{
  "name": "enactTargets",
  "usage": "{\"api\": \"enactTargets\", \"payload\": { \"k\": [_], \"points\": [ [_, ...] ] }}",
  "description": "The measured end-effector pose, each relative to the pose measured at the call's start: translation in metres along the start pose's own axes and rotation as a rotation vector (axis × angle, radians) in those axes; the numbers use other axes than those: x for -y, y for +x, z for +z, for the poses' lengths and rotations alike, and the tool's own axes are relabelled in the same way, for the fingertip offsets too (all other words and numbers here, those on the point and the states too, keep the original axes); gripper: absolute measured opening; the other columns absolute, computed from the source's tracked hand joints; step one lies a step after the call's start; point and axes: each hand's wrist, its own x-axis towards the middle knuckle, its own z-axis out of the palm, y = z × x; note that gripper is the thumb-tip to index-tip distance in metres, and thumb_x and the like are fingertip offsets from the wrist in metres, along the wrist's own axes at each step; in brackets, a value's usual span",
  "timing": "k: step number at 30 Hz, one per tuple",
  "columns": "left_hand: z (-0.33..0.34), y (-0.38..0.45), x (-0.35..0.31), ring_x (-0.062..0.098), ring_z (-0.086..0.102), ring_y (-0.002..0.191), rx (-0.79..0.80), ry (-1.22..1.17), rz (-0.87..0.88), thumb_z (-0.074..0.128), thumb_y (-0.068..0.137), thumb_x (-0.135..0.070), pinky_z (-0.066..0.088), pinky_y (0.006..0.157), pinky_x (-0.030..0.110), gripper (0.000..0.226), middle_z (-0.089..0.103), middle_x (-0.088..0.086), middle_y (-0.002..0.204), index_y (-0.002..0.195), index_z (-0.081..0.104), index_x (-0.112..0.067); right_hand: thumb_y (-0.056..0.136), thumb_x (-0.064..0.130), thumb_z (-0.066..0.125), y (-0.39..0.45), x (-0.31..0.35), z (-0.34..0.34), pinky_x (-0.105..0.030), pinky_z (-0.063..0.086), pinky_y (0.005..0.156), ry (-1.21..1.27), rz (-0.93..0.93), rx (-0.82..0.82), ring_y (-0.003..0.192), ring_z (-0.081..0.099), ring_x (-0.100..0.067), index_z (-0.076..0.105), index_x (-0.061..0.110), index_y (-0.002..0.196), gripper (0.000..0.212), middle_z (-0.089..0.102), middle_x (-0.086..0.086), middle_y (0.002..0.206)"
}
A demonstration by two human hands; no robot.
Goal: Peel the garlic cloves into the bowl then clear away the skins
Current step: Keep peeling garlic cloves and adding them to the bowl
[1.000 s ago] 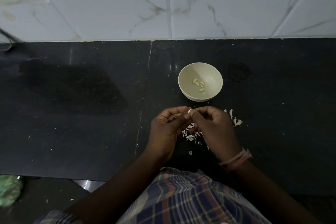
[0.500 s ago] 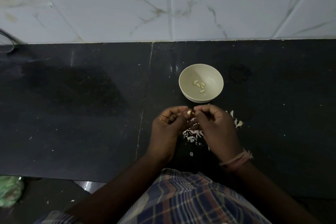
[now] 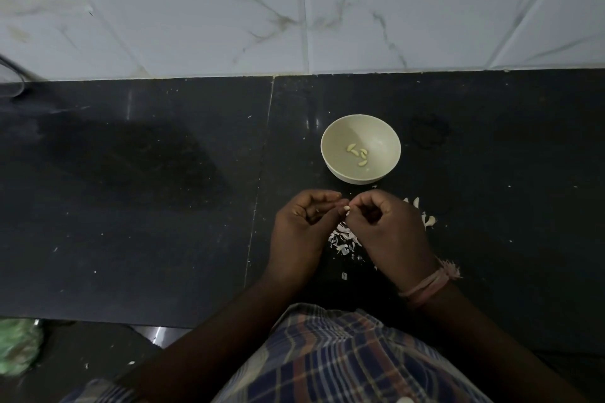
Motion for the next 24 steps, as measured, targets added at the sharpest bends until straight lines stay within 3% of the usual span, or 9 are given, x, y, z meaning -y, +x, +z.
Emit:
{"api": "enactTargets", "payload": {
  "k": [8, 16, 21, 24],
  "points": [
    [-0.003, -0.003, -0.002, 0.022, 0.076, 0.097, 0.031, -0.003, -0.016, 0.07, 0.089, 0.007, 0.058, 0.085, 0.026, 0.022, 0.079, 0.01, 0.098, 0.107, 0.07, -0.005, 0.079, 0.013, 0.073, 0.003, -0.001, -0.002, -0.014, 0.045, 0.057, 0.007, 0.079, 0.079, 0.057, 0.059, -0.002, 0.07, 0.019, 0.074, 0.009, 0.067, 0.006, 0.063],
    [-0.003, -0.001, -0.008, 0.019, 0.076, 0.098, 0.047, 0.062, 0.026, 0.073, 0.087, 0.005, 0.058, 0.087, 0.028, 0.026, 0.08, 0.006, 0.097, 0.107, 0.068, -0.011, 0.088, 0.01, 0.07, 0.002, 0.006, -0.005, -0.014, 0.045, 0.047, 0.133, 0.183, 0.097, 0.047, 0.062, -0.009, 0.072, 0.015, 0.078, 0.011, 0.066, 0.002, 0.056],
    [-0.005, 0.0, -0.009, 0.015, 0.076, 0.097, 0.091, 0.138, 0.05, 0.074, 0.087, 0.003, 0.057, 0.085, 0.024, 0.024, 0.08, 0.001, 0.096, 0.106, 0.068, -0.011, 0.085, 0.011, 0.069, 0.003, 0.003, -0.007, -0.018, 0.045, 0.05, 0.1, 0.162, 0.133, 0.051, 0.062, -0.01, 0.071, 0.017, 0.074, 0.012, 0.065, 0.004, 0.056],
    [-0.005, 0.0, -0.011, 0.015, 0.076, 0.095, 0.116, 0.153, 0.035, 0.075, 0.087, 0.001, 0.057, 0.084, 0.024, 0.026, 0.08, 0.0, 0.095, 0.109, 0.068, -0.012, 0.084, 0.009, 0.068, 0.002, 0.003, -0.009, -0.019, 0.044, 0.049, 0.131, 0.161, 0.157, 0.047, 0.058, -0.011, 0.069, 0.008, 0.076, 0.008, 0.062, -0.004, 0.054]
  ]
}}
